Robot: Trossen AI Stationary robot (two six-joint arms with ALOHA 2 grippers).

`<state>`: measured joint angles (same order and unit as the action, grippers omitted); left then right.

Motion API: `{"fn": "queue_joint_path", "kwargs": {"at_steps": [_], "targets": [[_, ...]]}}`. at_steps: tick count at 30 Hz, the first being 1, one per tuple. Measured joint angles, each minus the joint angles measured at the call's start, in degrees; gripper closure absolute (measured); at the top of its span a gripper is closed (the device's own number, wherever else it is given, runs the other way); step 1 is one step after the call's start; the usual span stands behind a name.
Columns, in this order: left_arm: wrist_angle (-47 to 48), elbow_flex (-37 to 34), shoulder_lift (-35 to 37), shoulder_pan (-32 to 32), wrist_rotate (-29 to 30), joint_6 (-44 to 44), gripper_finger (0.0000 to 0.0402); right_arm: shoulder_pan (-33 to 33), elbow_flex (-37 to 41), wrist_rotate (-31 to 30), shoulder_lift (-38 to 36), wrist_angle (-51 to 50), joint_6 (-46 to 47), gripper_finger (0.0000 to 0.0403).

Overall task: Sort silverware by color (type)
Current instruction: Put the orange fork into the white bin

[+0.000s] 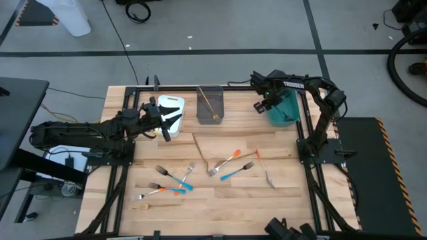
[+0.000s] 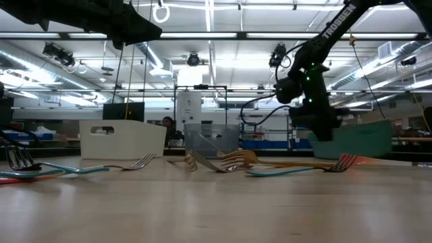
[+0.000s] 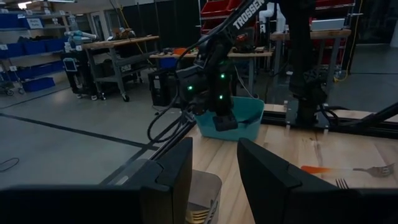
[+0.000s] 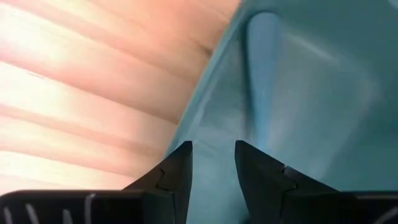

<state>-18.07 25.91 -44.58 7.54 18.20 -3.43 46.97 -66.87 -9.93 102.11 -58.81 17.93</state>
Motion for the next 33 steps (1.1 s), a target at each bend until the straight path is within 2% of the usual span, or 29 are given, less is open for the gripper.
{"fn": "queue_joint_path", "kwargs": {"at_steps": [3,8,17,24,33], "targets": [[0.0,0.0,0.0,0.0,0.0,-0.3,0.0265,-0.9,0.0,2.2,-0.1,2.2,-0.1,0.027],[0.0,0.0,0.0,0.0,0.0,-0.3,0.0265,-1.3,0.0,1.7,-0.2,1.6,-0.2,0.027],[0.0,0.0,0.0,0.0,0.0,-0.2,0.0265,-2.1,-5.3,-1.6,-2.0,-7.2,-0.9,0.027],[0.0,0.0,0.0,0.0,0.0,-0.3,0.0265,-10.2,-8.3,-0.3,-7.4,-1.8,-0.2,0.027],[0.0,0.0,0.0,0.0,0.0,-0.2,0.0265,-24.2,-7.7,7.0,-9.4,8.2,4.4,0.027]]}}
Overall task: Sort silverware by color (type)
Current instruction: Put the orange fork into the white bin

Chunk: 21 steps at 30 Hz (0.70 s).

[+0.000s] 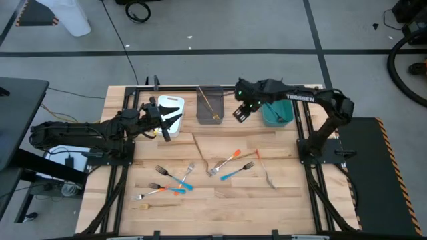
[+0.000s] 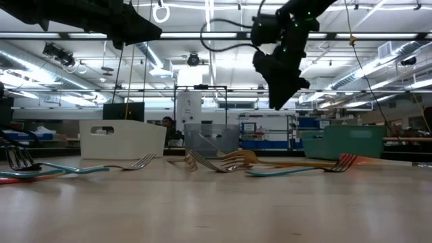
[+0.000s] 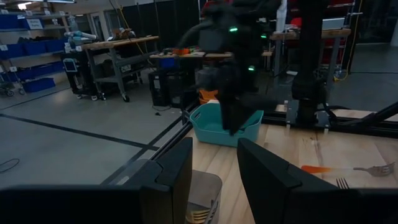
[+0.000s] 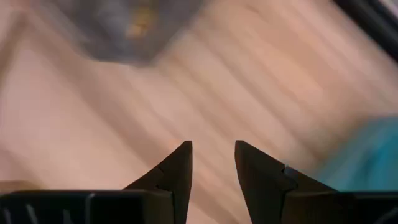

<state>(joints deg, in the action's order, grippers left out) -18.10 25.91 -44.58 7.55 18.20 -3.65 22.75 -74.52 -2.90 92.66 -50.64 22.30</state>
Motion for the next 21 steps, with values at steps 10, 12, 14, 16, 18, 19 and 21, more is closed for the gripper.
{"fn": "queue_joint_path", "kwargs": {"at_steps": [10,12,14,16,18,19,21], "targets": [[0.0,0.0,0.0,0.0,0.0,0.0,0.0265,-14.2,2.1,1.2,0.0,2.0,8.5,0.027],[0.0,0.0,0.0,0.0,0.0,0.0,0.0265,-16.6,2.1,1.1,0.0,2.0,9.8,0.027],[0.0,0.0,0.0,0.0,0.0,0.0,0.0265,-18.7,2.1,1.0,0.0,2.0,10.8,0.027],[0.0,0.0,0.0,0.0,0.0,0.0,0.0265,-20.7,2.1,0.6,0.0,1.8,12.1,0.027],[0.0,0.0,0.0,0.0,0.0,0.1,0.0265,-22.6,2.1,-0.5,0.0,1.4,13.5,0.027],[0.0,0.0,0.0,0.0,0.0,0.1,0.0265,-23.5,2.1,-1.0,0.0,1.1,13.8,0.027],[0.0,0.0,0.0,0.0,0.0,0.1,0.0265,-25.3,2.1,-1.9,0.0,0.6,14.5,0.027]]}}
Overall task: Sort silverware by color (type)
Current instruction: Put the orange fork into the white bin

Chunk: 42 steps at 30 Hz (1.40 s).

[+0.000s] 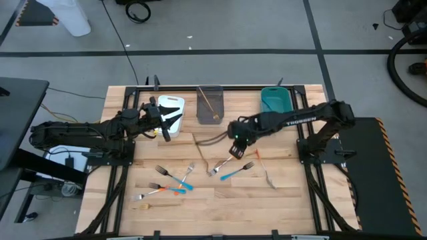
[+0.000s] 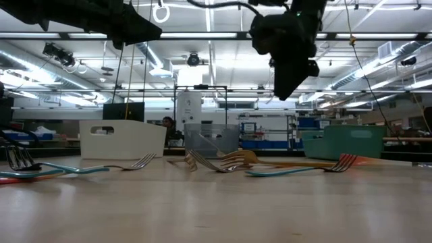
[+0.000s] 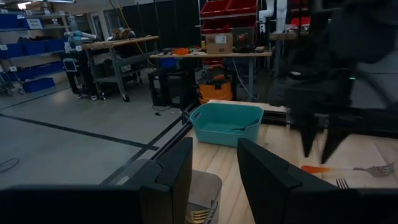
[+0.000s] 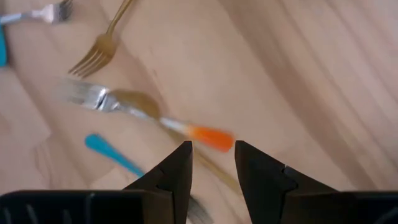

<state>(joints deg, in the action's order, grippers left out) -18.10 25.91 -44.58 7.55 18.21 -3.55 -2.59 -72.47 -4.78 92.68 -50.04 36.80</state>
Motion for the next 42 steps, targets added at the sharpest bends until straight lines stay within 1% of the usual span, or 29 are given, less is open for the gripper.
{"fn": "queue_joint_path", "kwargs": {"at_steps": [7,14,16,18,22,26,33,36,39,42], "targets": [[0.0,0.0,0.0,0.0,0.0,0.3,0.0265,-4.6,0.0,-2.1,0.0,-4.1,2.9,0.027],[0.0,0.0,0.0,0.0,0.0,1.4,0.0265,-8.0,0.3,-4.3,0.0,-10.4,6.9,0.027],[0.0,0.0,0.0,0.0,0.0,1.4,0.0265,-8.6,1.4,-4.0,0.0,-10.9,9.1,0.0271],[0.0,0.0,0.0,0.0,0.0,1.4,0.0265,-9.0,3.2,-2.4,0.0,-11.5,11.5,0.0272],[0.0,0.0,0.0,0.0,0.0,1.4,0.0265,-9.3,9.1,1.1,0.0,-10.5,16.4,0.0275],[0.0,0.0,0.0,0.0,0.0,1.4,0.0265,-9.3,14.0,2.2,0.0,-8.8,20.0,0.0277],[0.0,0.0,0.0,0.0,0.0,1.5,0.0265,-9.3,20.6,5.9,0.0,0.0,21.8,0.0277],[0.0,0.0,0.0,0.0,0.0,1.5,0.0265,-9.3,22.8,6.4,0.0,2.3,22.3,0.0279],[0.0,0.0,0.0,0.0,0.0,1.5,0.0265,-9.3,24.3,6.3,0.0,4.7,22.2,0.0291],[0.0,0.0,0.0,0.0,0.0,1.5,0.0265,-9.3,25.2,6.1,0.0,6.4,22.1,0.0317]]}}
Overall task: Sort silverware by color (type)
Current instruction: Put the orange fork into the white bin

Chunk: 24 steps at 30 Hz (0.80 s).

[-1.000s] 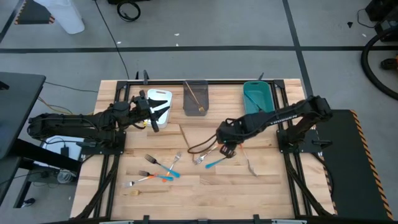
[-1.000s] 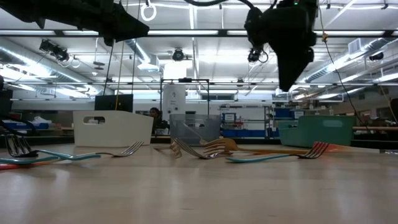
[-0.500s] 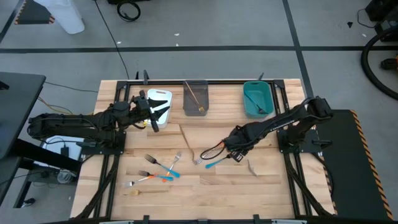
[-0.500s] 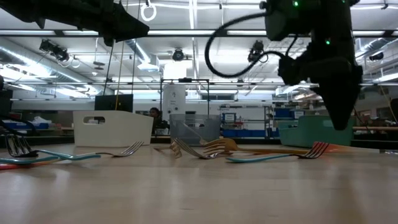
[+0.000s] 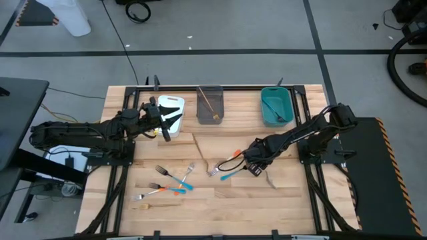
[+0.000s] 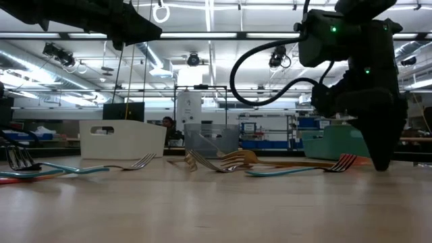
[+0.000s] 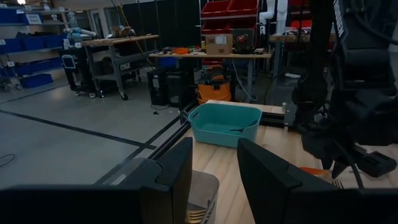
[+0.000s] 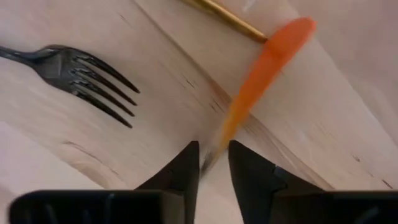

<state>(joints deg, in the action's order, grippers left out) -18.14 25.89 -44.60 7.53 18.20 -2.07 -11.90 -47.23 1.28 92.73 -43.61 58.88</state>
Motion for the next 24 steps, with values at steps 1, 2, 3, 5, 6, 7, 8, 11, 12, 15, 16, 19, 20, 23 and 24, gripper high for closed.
{"fn": "queue_joint_path", "kwargs": {"at_steps": [1,2,3,5,6,7,8,11,12,15,16,19,20,23,24], "targets": [[0.0,0.0,0.0,0.0,0.0,0.0,0.0265,0.0,0.1,0.0,0.0,0.3,-0.2,0.0329],[0.0,0.0,0.0,0.0,0.0,0.0,0.0265,0.0,0.1,-0.1,0.0,0.4,-0.4,0.0341],[0.0,0.0,0.0,0.0,0.0,0.0,0.0265,0.0,0.1,-0.1,0.0,0.5,-0.7,0.0354],[0.0,0.0,0.0,0.0,0.0,0.0,0.0265,0.0,-0.5,-0.5,0.0,-0.2,-2.1,0.038],[0.0,0.0,0.0,0.0,0.0,0.0,0.0265,0.0,-1.0,-0.7,0.0,-1.0,-2.6,0.0388],[0.0,0.0,0.0,0.0,0.0,0.0,0.0265,0.0,-1.9,-0.7,0.0,-1.8,-3.2,0.0391],[0.0,0.0,0.0,0.0,0.0,0.0,0.0265,0.0,-2.9,-1.3,-0.1,-2.9,-3.7,0.0391],[0.0,0.0,0.0,0.0,0.0,0.1,0.0265,0.0,-6.6,-4.4,-0.4,-7.4,-5.6,0.0384],[0.0,0.0,0.0,0.0,-0.2,0.3,0.0265,0.0,-7.9,-5.9,-0.8,-8.1,-6.6,0.0385],[-0.4,0.0,-0.1,0.0,-4.5,0.4,0.0265,0.1,-10.5,-11.6,-3.1,-4.6,-12.2,0.0388],[-1.2,0.0,-0.4,0.0,-7.1,0.4,0.0265,0.1,-10.8,-13.5,-4.2,-1.5,-14.5,0.0389],[-4.4,0.0,-1.8,-0.3,-15.4,0.4,0.0265,0.5,-10.3,-17.4,-7.1,13.1,-23.9,0.0389],[-6.3,0.0,-2.4,-0.6,-17.4,0.4,0.0265,0.7,-9.7,-18.2,-8.1,18.9,-27.8,0.0388],[-10.5,0.0,-4.6,-2.0,-19.7,0.2,0.0265,1.0,-7.6,-17.8,-10.2,36.1,-40.2,0.0387],[-11.9,0.0,-5.3,-2.4,-19.7,0.2,0.0265,1.2,-7.1,-16.7,-10.7,41.2,-43.5,0.0387]]}}
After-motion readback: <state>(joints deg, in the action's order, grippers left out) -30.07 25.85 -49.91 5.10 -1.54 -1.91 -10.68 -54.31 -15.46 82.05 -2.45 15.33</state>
